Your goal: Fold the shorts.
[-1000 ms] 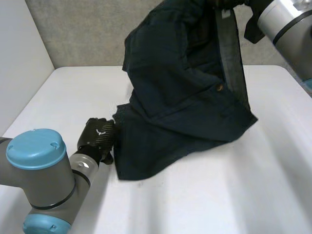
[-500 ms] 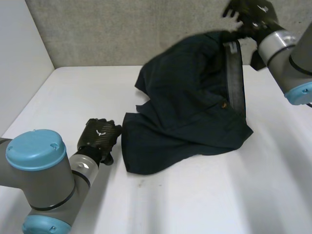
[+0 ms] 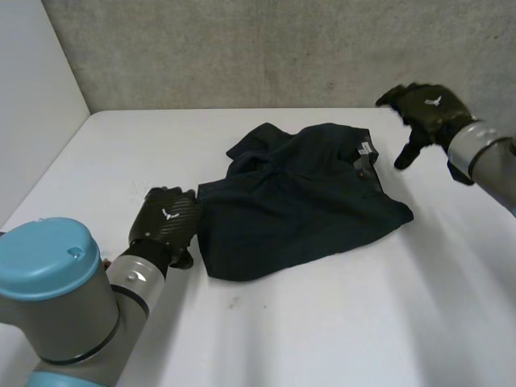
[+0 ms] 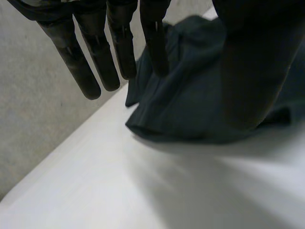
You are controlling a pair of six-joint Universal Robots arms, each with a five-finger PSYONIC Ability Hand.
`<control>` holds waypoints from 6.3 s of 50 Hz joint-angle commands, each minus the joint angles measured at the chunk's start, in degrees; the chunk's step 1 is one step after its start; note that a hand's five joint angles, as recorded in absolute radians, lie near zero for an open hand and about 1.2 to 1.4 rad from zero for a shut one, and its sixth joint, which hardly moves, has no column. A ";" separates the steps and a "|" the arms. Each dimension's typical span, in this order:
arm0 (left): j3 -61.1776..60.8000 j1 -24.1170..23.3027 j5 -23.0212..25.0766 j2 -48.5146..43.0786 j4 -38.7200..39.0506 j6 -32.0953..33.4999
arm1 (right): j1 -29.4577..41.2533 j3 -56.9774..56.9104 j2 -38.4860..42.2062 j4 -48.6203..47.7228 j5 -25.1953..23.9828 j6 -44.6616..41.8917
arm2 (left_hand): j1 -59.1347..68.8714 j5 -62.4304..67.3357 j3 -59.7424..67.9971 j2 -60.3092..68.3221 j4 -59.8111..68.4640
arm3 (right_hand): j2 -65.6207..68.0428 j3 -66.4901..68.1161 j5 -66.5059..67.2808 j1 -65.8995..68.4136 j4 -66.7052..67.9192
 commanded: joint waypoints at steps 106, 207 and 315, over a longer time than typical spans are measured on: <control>37.23 3.22 -7.83 -13.74 -19.23 -5.19 | 12.05 -4.94 -1.59 17.74 13.59 -27.07 | 49.27 51.35 50.27 50.46 50.89 | 67.21 67.83 65.73 68.10 66.39; 18.34 10.52 12.91 -5.94 -5.16 15.56 | 7.50 43.22 -24.86 -3.37 1.05 -12.85 | -10.59 -8.51 -9.59 -9.40 -8.97 | -2.79 -2.17 -4.27 -1.90 -3.61; 36.73 8.23 19.42 -20.46 -3.31 2.10 | 5.03 50.34 -21.08 -12.68 -2.56 -8.54 | -17.49 -15.40 -16.49 -16.29 -15.87 | -2.79 -2.17 -4.27 -1.90 -3.61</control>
